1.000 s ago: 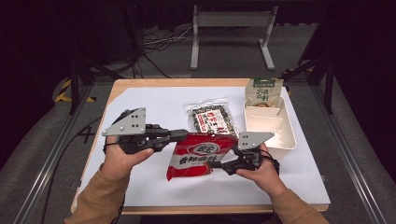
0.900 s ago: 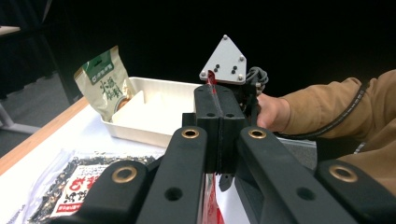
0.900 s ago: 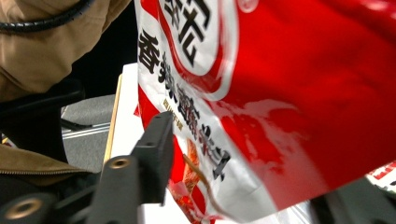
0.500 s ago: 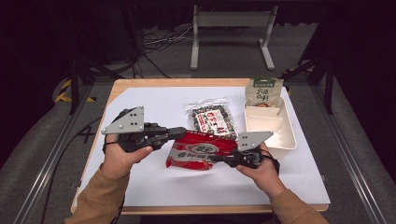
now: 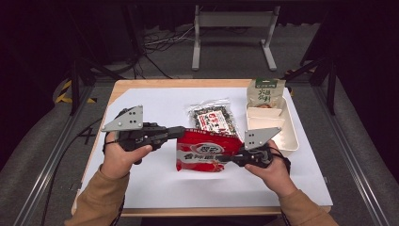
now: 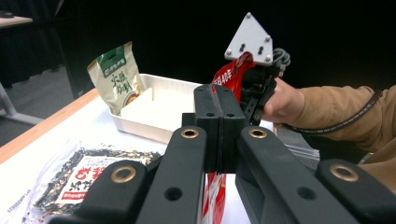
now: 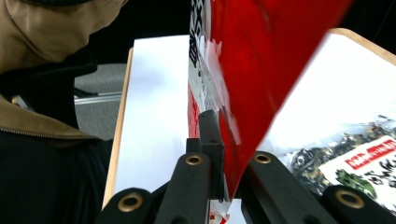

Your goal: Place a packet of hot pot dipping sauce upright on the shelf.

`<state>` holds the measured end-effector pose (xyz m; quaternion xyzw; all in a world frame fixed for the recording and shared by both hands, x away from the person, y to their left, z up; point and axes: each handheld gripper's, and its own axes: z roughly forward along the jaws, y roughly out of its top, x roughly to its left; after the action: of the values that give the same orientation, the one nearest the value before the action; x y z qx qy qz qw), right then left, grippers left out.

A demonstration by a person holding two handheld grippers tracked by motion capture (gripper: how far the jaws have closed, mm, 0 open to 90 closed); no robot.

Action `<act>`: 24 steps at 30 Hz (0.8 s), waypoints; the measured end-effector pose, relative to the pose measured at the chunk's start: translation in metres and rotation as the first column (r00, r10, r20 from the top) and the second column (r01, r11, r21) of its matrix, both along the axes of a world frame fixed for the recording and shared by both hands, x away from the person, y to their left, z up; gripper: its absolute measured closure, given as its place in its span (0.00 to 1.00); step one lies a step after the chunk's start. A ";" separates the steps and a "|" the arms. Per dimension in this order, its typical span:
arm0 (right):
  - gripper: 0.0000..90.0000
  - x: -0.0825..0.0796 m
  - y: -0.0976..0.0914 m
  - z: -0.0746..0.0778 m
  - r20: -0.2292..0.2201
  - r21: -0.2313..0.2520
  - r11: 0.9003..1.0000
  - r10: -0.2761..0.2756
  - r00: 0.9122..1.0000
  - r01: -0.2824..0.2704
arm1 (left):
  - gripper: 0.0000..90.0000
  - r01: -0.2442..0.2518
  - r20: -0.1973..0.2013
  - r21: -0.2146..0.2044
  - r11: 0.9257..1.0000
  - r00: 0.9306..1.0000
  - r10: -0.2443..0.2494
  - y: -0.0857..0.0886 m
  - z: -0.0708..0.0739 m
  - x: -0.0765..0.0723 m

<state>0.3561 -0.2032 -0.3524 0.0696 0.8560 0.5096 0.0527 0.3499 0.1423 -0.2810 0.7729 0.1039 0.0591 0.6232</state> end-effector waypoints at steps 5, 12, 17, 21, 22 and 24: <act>0.99 0.000 -0.007 0.008 0.007 -0.040 0.999 -0.001 1.000 0.002 | 0.80 -0.023 -0.004 -0.003 1.000 1.000 0.023 0.000 -0.003 0.005; 0.99 0.002 -0.017 0.020 0.019 -0.081 0.996 -0.019 1.000 0.021 | 0.52 -0.047 -0.060 -0.002 0.999 0.997 0.047 0.004 -0.004 0.010; 0.99 0.005 -0.025 0.029 0.027 -0.103 0.994 -0.041 0.999 0.044 | 0.41 -0.095 -0.032 -0.004 0.996 0.995 0.094 0.015 -0.006 0.014; 0.99 0.008 -0.031 0.038 0.033 -0.105 0.993 -0.056 0.998 0.060 | 0.35 -0.120 -0.015 0.004 0.993 0.993 0.120 0.019 -0.007 0.016; 0.99 0.008 -0.031 0.038 0.033 -0.105 0.993 -0.056 0.998 0.060 | 0.35 -0.124 -0.009 0.011 0.992 0.992 0.125 0.020 -0.008 0.017; 0.99 0.009 -0.034 0.045 0.043 -0.107 0.992 -0.068 0.997 0.072 | 0.34 -0.144 -0.007 0.025 0.989 0.990 0.144 0.023 -0.012 0.019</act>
<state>0.3655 -0.2373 -0.3076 0.0866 0.8783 0.4613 0.0910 0.3691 0.1653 -0.2934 0.7711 0.1615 0.1019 0.6074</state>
